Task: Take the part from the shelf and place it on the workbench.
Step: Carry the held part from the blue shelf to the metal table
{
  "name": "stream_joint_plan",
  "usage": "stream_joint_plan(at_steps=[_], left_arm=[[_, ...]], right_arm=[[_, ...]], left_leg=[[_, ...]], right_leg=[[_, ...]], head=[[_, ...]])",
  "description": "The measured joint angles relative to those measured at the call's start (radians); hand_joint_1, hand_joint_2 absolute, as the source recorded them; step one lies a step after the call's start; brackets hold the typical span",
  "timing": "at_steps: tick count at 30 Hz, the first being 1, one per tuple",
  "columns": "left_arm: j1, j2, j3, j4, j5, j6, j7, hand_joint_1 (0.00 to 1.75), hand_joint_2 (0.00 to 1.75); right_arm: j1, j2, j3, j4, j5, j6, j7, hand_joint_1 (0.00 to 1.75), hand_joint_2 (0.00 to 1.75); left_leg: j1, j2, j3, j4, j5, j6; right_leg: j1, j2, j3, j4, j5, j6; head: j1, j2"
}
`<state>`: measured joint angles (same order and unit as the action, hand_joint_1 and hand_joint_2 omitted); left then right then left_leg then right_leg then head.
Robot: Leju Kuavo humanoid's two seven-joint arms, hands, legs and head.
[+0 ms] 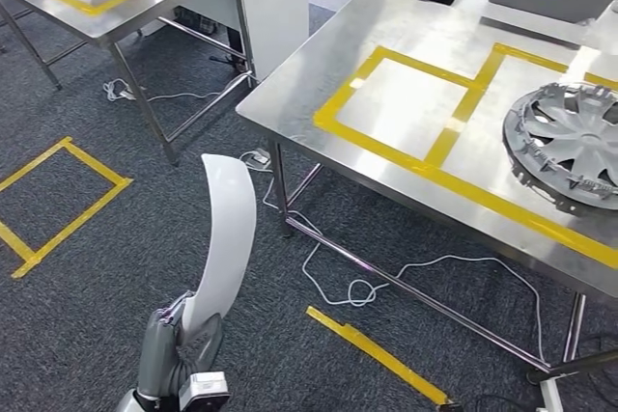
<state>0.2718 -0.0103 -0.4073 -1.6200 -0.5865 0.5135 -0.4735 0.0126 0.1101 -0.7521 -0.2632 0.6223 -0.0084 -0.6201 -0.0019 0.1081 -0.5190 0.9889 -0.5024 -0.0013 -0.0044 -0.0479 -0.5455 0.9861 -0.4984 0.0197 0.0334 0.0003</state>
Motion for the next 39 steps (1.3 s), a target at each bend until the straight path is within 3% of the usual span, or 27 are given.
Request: stream_joint_plan(at_steps=[2, 4, 6, 7, 9, 11, 13, 15, 17, 19, 20, 22, 23, 24, 26, 28, 30, 32, 34, 36, 37, 38, 39], left_arm=[[-0.003, -0.001, 0.000, 0.000, 0.000, 0.000, 0.003, 1.75, 1.75], [-0.003, 0.000, 0.000, 0.001, 0.001, 0.000, 0.004, 1.75, 1.75], [-0.002, 0.000, 0.000, 0.002, 0.002, -0.001, 0.005, 1.75, 1.75], [-0.002, 0.001, 0.000, 0.002, 0.003, -0.001, 0.005, 1.75, 1.75], [-0.003, 0.001, 0.000, 0.003, 0.003, -0.001, 0.005, 1.75, 1.75], [-0.003, 0.001, 0.000, 0.003, 0.003, -0.002, 0.005, 1.75, 1.75], [-0.003, 0.001, 0.000, 0.003, 0.004, -0.002, 0.005, 1.75, 1.75], [-0.005, 0.001, 0.001, 0.003, 0.003, -0.004, 0.006, 1.75, 1.75], [-0.007, -0.002, 0.001, 0.003, 0.002, -0.006, 0.007, 1.75, 1.75], [-0.007, -0.005, 0.001, 0.003, 0.001, -0.008, 0.011, 1.75, 1.75], [-0.007, -0.006, 0.002, 0.004, 0.002, -0.009, 0.014, 1.75, 1.75], [-0.008, -0.006, 0.002, 0.005, 0.005, -0.011, 0.020, 1.75, 1.75], [-0.009, -0.007, 0.003, 0.005, 0.007, -0.014, 0.022, 1.75, 1.75], [-0.010, -0.007, 0.003, 0.006, 0.009, -0.016, 0.024, 1.75, 1.75], [-0.012, -0.010, 0.004, 0.006, 0.010, -0.019, 0.025, 1.75, 1.75], [-0.014, -0.013, 0.005, 0.006, 0.010, -0.020, 0.025, 1.75, 1.75], [-0.016, -0.015, 0.005, 0.006, 0.011, -0.020, 0.026, 1.75, 1.75], [-0.019, -0.017, 0.005, 0.006, 0.012, -0.021, 0.026, 1.75, 1.75], [-0.020, -0.016, 0.005, 0.006, 0.012, -0.020, 0.026, 1.75, 1.75], [-0.017, -0.016, 0.006, 0.007, 0.013, -0.020, 0.026, 1.75, 1.75], [-0.016, -0.015, 0.006, 0.008, 0.013, -0.020, 0.027, 1.75, 1.75], [-0.016, -0.015, 0.006, 0.009, 0.013, -0.020, 0.027, 1.75, 1.75], [-0.016, -0.015, 0.006, 0.010, 0.013, -0.020, 0.027, 1.75, 1.75]], right_arm=[[0.001, 0.000, -0.004, 0.003, 0.005, 0.000, 0.006, 0.00, 1.75], [-0.003, -0.001, -0.008, 0.004, 0.009, 0.000, 0.009, 0.00, 1.75], [-0.006, -0.001, -0.011, 0.005, 0.011, 0.000, 0.012, 0.00, 1.75], [-0.006, -0.001, -0.012, 0.006, 0.012, 0.000, 0.013, 0.00, 1.75], [-0.005, -0.001, -0.013, 0.008, 0.013, 0.000, 0.015, 0.00, 1.75], [-0.007, 0.000, -0.013, 0.010, 0.014, 0.000, 0.015, 0.00, 1.75], [-0.010, 0.000, -0.013, 0.012, 0.015, 0.000, 0.015, 0.00, 1.75], [-0.008, -0.001, -0.014, 0.013, 0.016, 0.000, 0.015, 0.00, 1.75], [-0.006, -0.002, -0.018, 0.014, 0.018, 0.001, 0.016, 0.00, 1.75], [-0.010, -0.003, -0.020, 0.015, 0.021, 0.002, 0.017, 0.00, 1.75], [-0.013, -0.003, -0.020, 0.016, 0.024, 0.003, 0.019, 0.00, 1.75], [-0.013, -0.003, -0.020, 0.017, 0.029, 0.004, 0.024, 0.00, 1.75], [-0.011, -0.003, -0.021, 0.018, 0.031, 0.004, 0.028, 0.00, 1.75], [-0.010, -0.003, -0.021, 0.019, 0.033, 0.004, 0.033, 0.00, 1.75], [-0.012, -0.003, -0.023, 0.020, 0.038, 0.004, 0.042, 0.00, 1.75], [-0.016, -0.003, -0.025, 0.021, 0.043, 0.005, 0.050, 0.00, 1.75], [-0.015, -0.003, -0.028, 0.023, 0.048, 0.007, 0.057, 0.00, 1.75], [-0.011, -0.003, -0.032, 0.027, 0.053, 0.009, 0.062, 0.00, 1.75], [-0.014, -0.003, -0.036, 0.028, 0.057, 0.010, 0.066, 0.00, 1.75], [-0.018, -0.003, -0.038, 0.029, 0.059, 0.011, 0.068, 0.00, 1.75], [-0.019, -0.003, -0.038, 0.029, 0.060, 0.011, 0.068, 0.00, 1.75], [-0.019, -0.003, -0.038, 0.030, 0.061, 0.011, 0.068, 0.00, 1.75], [-0.018, -0.003, -0.038, 0.031, 0.062, 0.012, 0.068, 0.00, 1.75]], left_leg=[[0.005, -0.038, -0.011, 0.037, -0.032, -0.013], [0.010, -0.088, -0.059, 0.151, -0.099, -0.021], [0.011, -0.100, -0.114, 0.272, -0.143, -0.023], [0.011, -0.101, -0.124, 0.289, -0.136, -0.022], [0.011, -0.110, -0.093, 0.210, -0.068, -0.017], [0.014, -0.156, -0.040, 0.080, -0.003, -0.007], [0.015, -0.191, -0.019, 0.018, 0.011, 0.002], [0.015, -0.177, -0.019, 0.006, 0.010, 0.009], [0.018, -0.153, -0.014, -0.006, 0.016, 0.021], [0.017, -0.123, -0.011, -0.013, 0.018, 0.030], [0.016, -0.107, -0.011, -0.013, 0.017, 0.032], [0.013, -0.078, -0.011, -0.013, 0.015, 0.033], [0.012, -0.067, -0.010, -0.012, 0.014, 0.031], [0.012, -0.056, -0.008, -0.012, 0.013, 0.029], [0.009, -0.037, -0.002, -0.010, 0.007, 0.021], [0.004, -0.021, 0.003, -0.008, 0.001, 0.009], [0.003, -0.007, 0.007, -0.008, -0.002, -0.001], [0.007, -0.028, 0.004, 0.010, -0.021, -0.014], [0.011, -0.074, -0.034, 0.098, -0.072, -0.021], [0.012, -0.096, -0.099, 0.225, -0.123, -0.021], [0.011, -0.099, -0.122, 0.263, -0.125, -0.020], [0.011, -0.101, -0.131, 0.268, -0.108, -0.017], [0.011, -0.105, -0.123, 0.236, -0.071, -0.013]], right_leg=[[-0.004, 0.019, 0.001, -0.004, 0.006, -0.011], [-0.007, 0.041, 0.002, -0.006, 0.010, -0.019], [-0.006, 0.066, 0.000, -0.005, 0.012, -0.022], [-0.006, 0.080, 0.000, -0.004, 0.012, -0.022], [-0.006, 0.107, 0.002, -0.002, 0.013, -0.022], [-0.006, 0.133, -0.001, 0.001, 0.013, -0.017], [-0.009, 0.154, -0.014, 0.004, 0.017, -0.005], [-0.014, 0.172, -0.027, 0.003, 0.023, 0.010], [-0.012, 0.142, -0.046, 0.026, 0.006, 0.021], [-0.010, 0.083, -0.098, 0.127, -0.050, 0.029], [-0.010, 0.066, -0.133, 0.197, -0.082, 0.033], [-0.012, 0.054, -0.173, 0.283, -0.106, 0.039], [-0.013, 0.051, -0.164, 0.271, -0.091, 0.041], [-0.013, 0.044, -0.135, 0.218, -0.061, 0.040], [-0.011, 0.009, -0.051, 0.074, -0.006, 0.034], [-0.007, -0.011, -0.008, 0.002, 0.011, 0.021], [-0.005, 0.005, -0.009, 0.001, 0.009, 0.008], [-0.008, 0.023, -0.007, -0.002, 0.011, -0.003], [-0.011, 0.043, -0.003, -0.005, 0.013, -0.012], [-0.009, 0.067, -0.002, -0.004, 0.011, -0.017], [-0.007, 0.080, 0.001, -0.004, 0.010, -0.018], [-0.006, 0.093, 0.003, -0.004, 0.009, -0.019], [-0.005, 0.107, 0.007, -0.004, 0.007, -0.019]], head=[[-0.003, 0.000], [-0.007, 0.000], [-0.007, 0.000], [-0.007, 0.000], [-0.007, 0.000], [-0.006, 0.000], [-0.006, 0.000], [-0.008, 0.000], [-0.003, 0.000], [0.004, 0.000], [0.007, 0.000], [0.007, 0.000], [0.007, 0.000], [0.007, 0.000], [0.007, 0.000], [0.004, 0.000], [0.002, 0.000], [0.000, 0.000], [-0.004, 0.000], [-0.006, 0.000], [-0.007, 0.000], [-0.007, 0.000], [-0.007, 0.000]])
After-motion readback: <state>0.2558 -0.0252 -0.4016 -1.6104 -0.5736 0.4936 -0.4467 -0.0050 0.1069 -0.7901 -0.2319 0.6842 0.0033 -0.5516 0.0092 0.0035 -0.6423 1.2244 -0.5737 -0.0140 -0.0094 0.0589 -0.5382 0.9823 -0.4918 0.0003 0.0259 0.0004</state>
